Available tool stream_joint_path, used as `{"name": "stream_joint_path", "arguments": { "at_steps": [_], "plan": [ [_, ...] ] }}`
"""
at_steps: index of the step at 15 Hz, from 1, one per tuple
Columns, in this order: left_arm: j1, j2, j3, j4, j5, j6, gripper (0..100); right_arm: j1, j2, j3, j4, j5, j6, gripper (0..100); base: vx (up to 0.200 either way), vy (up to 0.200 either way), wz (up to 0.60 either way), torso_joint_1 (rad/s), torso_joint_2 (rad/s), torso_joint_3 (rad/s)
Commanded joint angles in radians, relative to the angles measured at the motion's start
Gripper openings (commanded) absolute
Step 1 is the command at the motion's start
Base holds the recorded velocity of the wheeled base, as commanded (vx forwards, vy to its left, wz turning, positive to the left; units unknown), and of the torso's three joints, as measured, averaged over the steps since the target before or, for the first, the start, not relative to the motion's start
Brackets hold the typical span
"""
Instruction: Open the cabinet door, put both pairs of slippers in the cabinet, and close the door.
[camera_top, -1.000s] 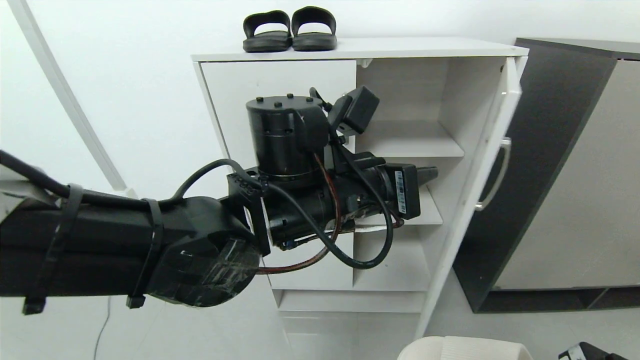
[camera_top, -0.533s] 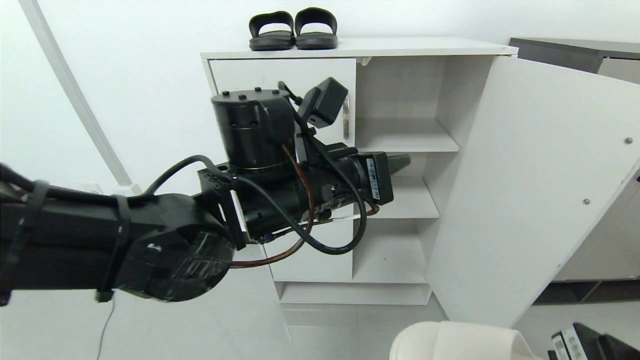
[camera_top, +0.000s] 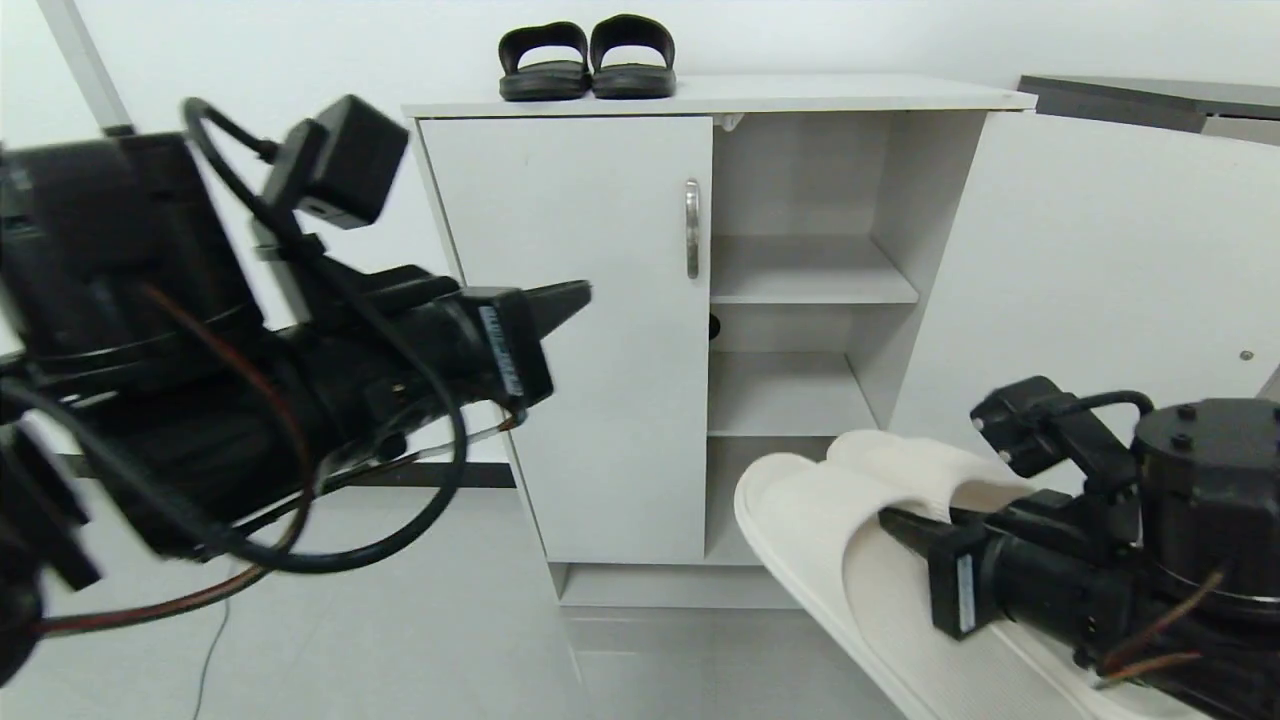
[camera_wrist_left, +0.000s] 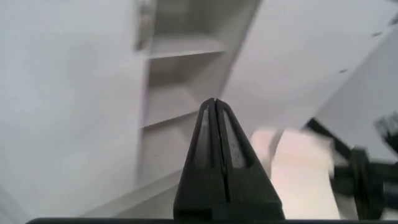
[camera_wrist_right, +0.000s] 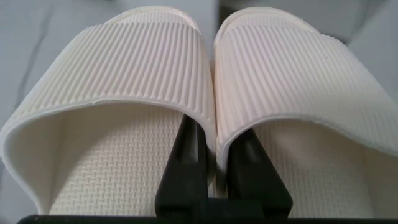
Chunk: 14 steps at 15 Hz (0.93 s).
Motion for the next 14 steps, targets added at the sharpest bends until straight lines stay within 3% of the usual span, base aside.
{"name": "stream_joint_path", "arguments": {
  "at_steps": [1, 2, 3, 4, 5, 7, 11, 12, 14],
  "plan": [
    [0.017, -0.329, 0.147, 0.195, 0.184, 0.045, 0, 0.026, 0.239, -0.096, -0.139, -0.211, 0.031, 0, 0.000, 0.000, 0.00, 0.000, 0.00, 0.000],
    [0.073, -0.418, 0.189, 0.276, 0.244, 0.045, 0, 0.026, 0.289, -0.116, -0.185, -0.275, 0.031, 0, 0.000, 0.000, 0.00, 0.000, 0.00, 0.000],
    [0.181, -0.514, 0.238, 0.347, 0.256, 0.048, 0, 0.026, 0.323, -0.124, -0.222, -0.315, 0.031, 0, 0.000, 0.000, 0.00, 0.000, 0.00, 0.000],
    [0.222, -0.565, 0.271, 0.370, 0.259, 0.052, 0, 0.026, 0.334, -0.124, -0.233, -0.326, 0.030, 0, 0.000, 0.000, 0.00, 0.000, 0.00, 0.000],
    [0.307, -0.686, 0.365, 0.379, 0.287, 0.052, 0, 0.029, 0.338, -0.124, -0.241, -0.326, 0.030, 0, 0.000, 0.000, 0.00, 0.000, 0.00, 0.000],
    [0.426, -0.852, 0.520, 0.382, 0.367, 0.054, 0, 0.030, 0.340, -0.120, -0.241, -0.326, 0.030, 0, 0.000, 0.000, 0.00, 0.000, 0.00, 0.000],
    [0.534, -1.128, 0.744, 0.395, 0.399, 0.109, 0, 0.033, 0.351, -0.110, -0.241, -0.327, 0.030, 0, 0.000, 0.000, 0.00, 0.000, 0.00, 0.000],
    [0.578, -1.185, 0.758, 0.430, 0.402, 0.109, 0, 0.036, 0.354, -0.110, -0.241, -0.327, 0.030, 0, 0.000, 0.000, 0.00, 0.000, 0.00, 0.000],
    [0.587, -1.301, 0.768, 0.522, 0.385, 0.140, 0, 0.044, 0.354, -0.110, -0.242, -0.327, 0.031, 0, 0.000, 0.000, 0.00, 0.000, 0.00, 0.000]
  ]
}}
